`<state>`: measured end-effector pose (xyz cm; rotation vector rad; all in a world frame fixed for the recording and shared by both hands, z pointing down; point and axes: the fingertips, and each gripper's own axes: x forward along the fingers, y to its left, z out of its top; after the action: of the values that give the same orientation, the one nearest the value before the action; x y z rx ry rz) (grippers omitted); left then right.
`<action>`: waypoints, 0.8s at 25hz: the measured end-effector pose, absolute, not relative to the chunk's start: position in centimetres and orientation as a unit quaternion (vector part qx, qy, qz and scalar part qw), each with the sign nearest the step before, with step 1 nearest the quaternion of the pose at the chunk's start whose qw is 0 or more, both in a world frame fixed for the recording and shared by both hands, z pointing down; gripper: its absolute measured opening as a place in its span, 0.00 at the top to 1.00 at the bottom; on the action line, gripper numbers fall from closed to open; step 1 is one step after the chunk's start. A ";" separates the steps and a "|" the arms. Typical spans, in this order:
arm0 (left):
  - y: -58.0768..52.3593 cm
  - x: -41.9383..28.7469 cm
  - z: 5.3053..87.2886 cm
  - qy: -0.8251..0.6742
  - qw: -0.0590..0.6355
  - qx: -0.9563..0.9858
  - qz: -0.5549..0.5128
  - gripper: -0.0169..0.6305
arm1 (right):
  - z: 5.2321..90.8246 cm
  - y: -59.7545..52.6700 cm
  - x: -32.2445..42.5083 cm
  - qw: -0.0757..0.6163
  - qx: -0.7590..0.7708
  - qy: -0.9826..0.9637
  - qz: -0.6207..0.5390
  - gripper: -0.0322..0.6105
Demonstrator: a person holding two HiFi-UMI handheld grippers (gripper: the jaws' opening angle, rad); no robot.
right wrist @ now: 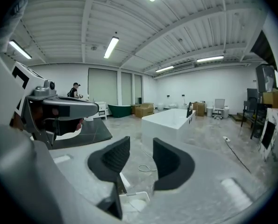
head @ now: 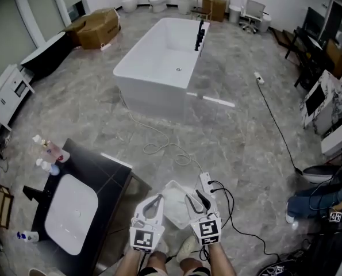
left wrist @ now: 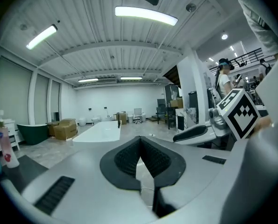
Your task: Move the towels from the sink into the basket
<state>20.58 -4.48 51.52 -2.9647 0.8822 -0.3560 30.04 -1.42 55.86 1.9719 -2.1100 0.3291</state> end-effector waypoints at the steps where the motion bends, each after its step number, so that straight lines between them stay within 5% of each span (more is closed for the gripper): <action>1: -4.6 20.6 50.1 0.280 0.032 -0.953 -0.111 0.96 | 54.1 -1.6 30.1 0.113 0.675 -0.722 0.102 0.72; 20: 4.0 16.0 40.1 0.313 0.052 -0.944 -0.095 0.96 | 40.6 8.6 29.1 0.097 0.690 -0.716 0.044 0.91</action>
<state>15.95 4.04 40.07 -2.8711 0.9508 -0.2897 29.11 8.64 40.61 2.0447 -2.1195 0.1290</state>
